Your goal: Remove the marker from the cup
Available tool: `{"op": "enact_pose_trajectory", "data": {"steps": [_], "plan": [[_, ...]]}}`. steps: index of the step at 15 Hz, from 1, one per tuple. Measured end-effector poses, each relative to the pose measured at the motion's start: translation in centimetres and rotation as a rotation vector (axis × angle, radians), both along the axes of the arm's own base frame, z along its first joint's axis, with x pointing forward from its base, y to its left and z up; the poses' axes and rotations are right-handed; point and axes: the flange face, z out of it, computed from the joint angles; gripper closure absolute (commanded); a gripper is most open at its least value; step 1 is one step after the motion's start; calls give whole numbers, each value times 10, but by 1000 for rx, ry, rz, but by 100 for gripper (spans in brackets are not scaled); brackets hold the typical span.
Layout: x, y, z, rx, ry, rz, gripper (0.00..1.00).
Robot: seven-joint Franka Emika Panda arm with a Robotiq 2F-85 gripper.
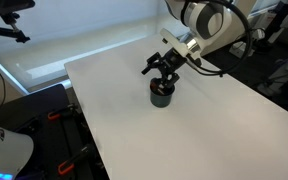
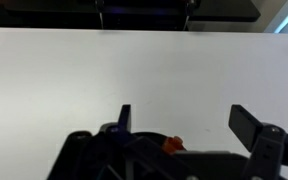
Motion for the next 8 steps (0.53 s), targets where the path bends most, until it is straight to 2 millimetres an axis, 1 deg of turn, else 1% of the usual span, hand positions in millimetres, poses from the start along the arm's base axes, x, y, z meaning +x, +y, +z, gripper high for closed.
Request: {"op": "enact_pose_trajectory", "data": {"steps": [3, 8], "plan": [[0, -5, -8, 1, 7, -8, 0], [1, -6, -8, 0, 5, -10, 0]]}}
